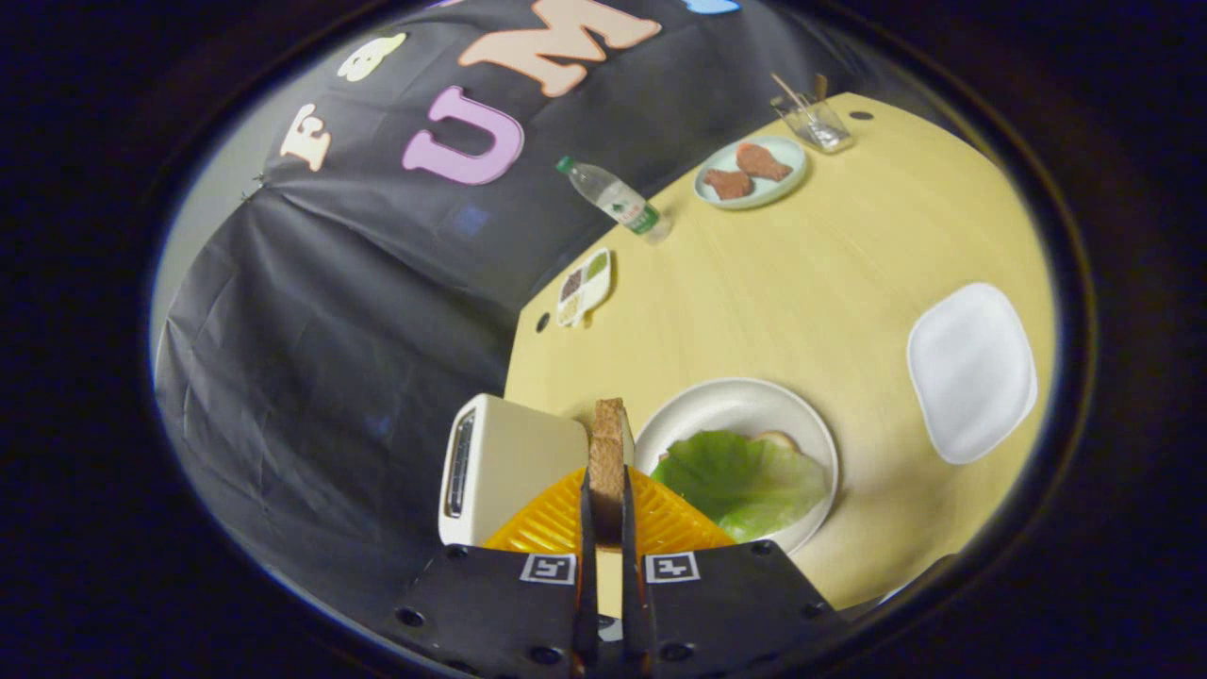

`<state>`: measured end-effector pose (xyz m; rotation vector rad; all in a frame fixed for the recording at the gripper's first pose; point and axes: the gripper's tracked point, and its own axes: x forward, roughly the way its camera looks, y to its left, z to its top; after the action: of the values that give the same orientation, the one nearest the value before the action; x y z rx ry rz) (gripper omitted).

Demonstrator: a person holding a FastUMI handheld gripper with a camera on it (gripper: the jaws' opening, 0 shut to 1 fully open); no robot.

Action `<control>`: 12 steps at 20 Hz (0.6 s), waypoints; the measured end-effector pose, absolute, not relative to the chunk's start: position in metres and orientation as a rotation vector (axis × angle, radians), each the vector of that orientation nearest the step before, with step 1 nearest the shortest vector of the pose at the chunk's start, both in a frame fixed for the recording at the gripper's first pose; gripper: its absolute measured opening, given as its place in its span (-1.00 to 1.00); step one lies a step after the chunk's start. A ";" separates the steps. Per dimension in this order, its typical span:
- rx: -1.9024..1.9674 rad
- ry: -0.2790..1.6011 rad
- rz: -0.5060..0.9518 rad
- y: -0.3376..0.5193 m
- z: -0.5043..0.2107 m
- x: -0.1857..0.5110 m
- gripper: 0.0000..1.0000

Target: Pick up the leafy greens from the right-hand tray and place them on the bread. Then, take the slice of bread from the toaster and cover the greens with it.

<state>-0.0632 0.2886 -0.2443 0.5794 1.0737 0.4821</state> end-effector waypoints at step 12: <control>0.160 1.034 0.362 0.242 -0.314 -0.050 -0.44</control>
<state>-0.0496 0.2422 -0.3145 0.1602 1.0336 0.3622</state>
